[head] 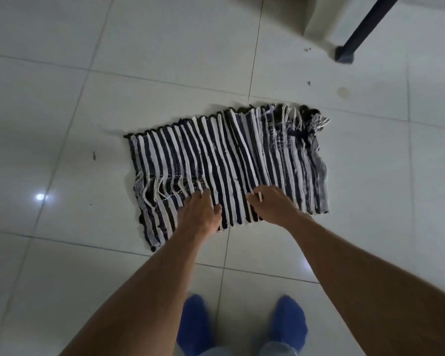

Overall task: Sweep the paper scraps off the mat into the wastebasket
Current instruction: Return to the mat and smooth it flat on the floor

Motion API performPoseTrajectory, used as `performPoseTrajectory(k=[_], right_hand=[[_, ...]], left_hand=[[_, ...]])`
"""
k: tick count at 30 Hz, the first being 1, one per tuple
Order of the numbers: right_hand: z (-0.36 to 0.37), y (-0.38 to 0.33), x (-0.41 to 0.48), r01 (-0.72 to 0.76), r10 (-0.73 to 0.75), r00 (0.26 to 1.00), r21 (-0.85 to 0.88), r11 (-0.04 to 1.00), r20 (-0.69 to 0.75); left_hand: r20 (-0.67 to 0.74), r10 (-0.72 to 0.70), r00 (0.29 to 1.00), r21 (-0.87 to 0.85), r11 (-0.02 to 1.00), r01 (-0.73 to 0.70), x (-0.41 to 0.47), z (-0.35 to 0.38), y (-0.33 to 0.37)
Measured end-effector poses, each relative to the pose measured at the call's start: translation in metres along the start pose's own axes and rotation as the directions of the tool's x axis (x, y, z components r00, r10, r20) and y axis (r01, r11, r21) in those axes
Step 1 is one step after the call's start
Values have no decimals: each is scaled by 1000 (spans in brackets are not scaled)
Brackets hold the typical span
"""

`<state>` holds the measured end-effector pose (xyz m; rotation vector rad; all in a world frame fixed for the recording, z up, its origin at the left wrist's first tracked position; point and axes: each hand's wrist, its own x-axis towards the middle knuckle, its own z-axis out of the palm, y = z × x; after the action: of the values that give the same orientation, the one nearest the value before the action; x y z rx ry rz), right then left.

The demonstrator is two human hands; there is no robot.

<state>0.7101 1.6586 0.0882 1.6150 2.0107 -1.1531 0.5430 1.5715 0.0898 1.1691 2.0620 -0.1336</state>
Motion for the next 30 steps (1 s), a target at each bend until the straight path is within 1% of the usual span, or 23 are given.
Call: performPoseTrajectory(k=[2, 4, 6, 8, 11, 13, 14, 16, 19, 23, 25, 28, 30], right_hand=[[20, 24, 37, 51, -55, 993, -37, 998, -103], [36, 45, 66, 62, -81, 975, -96, 993, -209], [52, 61, 90, 99, -139, 937, -139, 985, -322], [60, 72, 112, 168, -237, 880, -198, 966, -412], [67, 88, 145, 242, -347, 836, -283, 928, -425], [72, 95, 164, 277, -389, 808, -297, 914, -443], [75, 98, 171, 281, -383, 803, -276, 919, -456], [79, 105, 179, 285, -361, 818, -231, 930, -447], [77, 113, 178, 296, -374, 834, -243, 924, -405], [75, 123, 171, 293, -343, 851, -183, 938, -398], [81, 136, 167, 245, -306, 848, -193, 950, -433], [94, 167, 153, 121, -262, 809, -287, 950, -526], [101, 186, 140, 56, -209, 800, -277, 959, -562]], left_hand=[[-36, 14, 999, 6, 1000, -14, 34, 33, -11], [-58, 43, 997, 36, 999, -41, 63, 64, -20], [-124, 75, 989, 76, 995, -66, 88, 90, -29], [-217, 115, 969, 123, 988, -90, 111, 109, -32], [-334, 204, 920, 141, 976, -165, 134, 130, -22], [-385, 202, 901, 100, 979, -177, 146, 139, -16], [-394, 192, 899, 92, 981, -169, 153, 141, -15], [-380, 180, 907, 126, 982, -142, 161, 143, -21], [-367, 190, 910, 201, 972, -122, 169, 141, -32], [-383, 207, 900, 242, 963, -119, 174, 143, -33], [-378, 229, 897, 242, 960, -143, 175, 144, -36], [-348, 290, 892, 257, 944, -207, 172, 143, -48], [-320, 331, 888, 283, 928, -243, 170, 140, -52]])
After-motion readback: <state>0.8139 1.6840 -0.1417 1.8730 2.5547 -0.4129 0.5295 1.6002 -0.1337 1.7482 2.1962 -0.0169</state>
